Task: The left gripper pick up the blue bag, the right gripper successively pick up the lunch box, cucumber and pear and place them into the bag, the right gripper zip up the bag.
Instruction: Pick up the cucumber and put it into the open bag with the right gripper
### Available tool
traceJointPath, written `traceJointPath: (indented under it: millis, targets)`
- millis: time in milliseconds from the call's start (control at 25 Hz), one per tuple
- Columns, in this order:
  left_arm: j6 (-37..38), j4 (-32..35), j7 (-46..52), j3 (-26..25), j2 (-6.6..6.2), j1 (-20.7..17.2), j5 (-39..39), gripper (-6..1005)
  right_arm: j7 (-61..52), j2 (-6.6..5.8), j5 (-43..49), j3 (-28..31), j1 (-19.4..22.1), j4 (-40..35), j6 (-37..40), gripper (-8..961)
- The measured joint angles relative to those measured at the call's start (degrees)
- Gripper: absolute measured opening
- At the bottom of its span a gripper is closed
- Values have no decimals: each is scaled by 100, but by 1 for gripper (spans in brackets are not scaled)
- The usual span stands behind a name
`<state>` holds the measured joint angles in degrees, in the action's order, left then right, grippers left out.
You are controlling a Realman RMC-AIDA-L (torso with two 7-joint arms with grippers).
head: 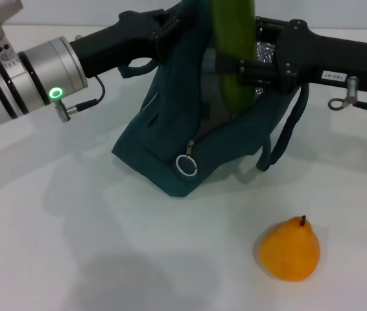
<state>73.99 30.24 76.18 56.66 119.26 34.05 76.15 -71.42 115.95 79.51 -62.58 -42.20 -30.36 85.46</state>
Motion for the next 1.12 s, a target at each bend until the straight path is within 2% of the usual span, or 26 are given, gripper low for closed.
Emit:
traceJointPath:
  millis: [600,920,1120]
  targets:
    - [-162,0,-81,-22,0,49,-17,83,315,24,-60,-215,-172,368,-647,654]
    - [-278,0,-85,-24,3,118,-18,84,296,24,-153,-351,-192,306,-685,655]
    - [-307,0,-86,-31,-1,111,-25,85,287,13,-195,-335,-167,265,-655,738]
